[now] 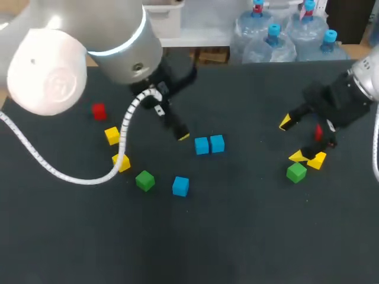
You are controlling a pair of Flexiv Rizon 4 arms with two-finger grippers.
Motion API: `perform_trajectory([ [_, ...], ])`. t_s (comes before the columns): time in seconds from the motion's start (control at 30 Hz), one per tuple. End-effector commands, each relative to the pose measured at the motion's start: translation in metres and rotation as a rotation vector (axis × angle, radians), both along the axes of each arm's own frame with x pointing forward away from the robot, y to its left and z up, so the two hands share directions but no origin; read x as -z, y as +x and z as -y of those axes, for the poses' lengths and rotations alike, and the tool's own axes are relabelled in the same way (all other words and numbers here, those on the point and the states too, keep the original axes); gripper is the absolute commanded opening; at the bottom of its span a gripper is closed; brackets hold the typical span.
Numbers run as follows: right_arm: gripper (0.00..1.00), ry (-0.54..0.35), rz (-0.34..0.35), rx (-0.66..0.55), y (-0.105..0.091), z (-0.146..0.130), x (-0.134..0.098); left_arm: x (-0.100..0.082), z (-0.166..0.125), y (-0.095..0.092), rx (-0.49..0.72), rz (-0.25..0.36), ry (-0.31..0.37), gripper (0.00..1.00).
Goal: Place the blue cubes, place green cubes on the blue cubes, place the yellow cubes on the green cubes, then place the red cubes on the yellow cubes, and place purple cube on the red cubes.
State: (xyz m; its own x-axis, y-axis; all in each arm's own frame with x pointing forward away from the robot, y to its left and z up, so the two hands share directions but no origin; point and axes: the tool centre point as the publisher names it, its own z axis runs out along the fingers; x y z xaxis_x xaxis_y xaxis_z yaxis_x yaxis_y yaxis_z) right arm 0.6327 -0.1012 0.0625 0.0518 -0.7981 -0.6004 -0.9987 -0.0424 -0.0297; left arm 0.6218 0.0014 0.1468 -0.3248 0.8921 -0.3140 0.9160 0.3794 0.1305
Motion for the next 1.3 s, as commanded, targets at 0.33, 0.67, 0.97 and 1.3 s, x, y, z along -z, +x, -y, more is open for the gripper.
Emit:
perform_trajectory([
  [0.33,1.0,-0.077,-0.031,0.026,0.031,-0.02,-0.016,-0.005,-0.018,-0.013,0.114,0.061,-0.038,1.0],
  [0.67,1.0,-0.074,-0.041,0.027,0.026,-0.017,-0.014,-0.005,-0.018,-0.013,0.114,0.061,-0.038,1.0],
  [0.97,1.0,-0.074,-0.041,0.027,0.026,-0.017,-0.014,-0.003,0.019,-0.034,0.279,-0.061,0.062,1.0],
  [1.3,1.0,-0.074,-0.041,0.027,0.026,-0.017,-0.014,0.031,0.031,-0.1,0.329,-0.094,0.174,1.0],
])
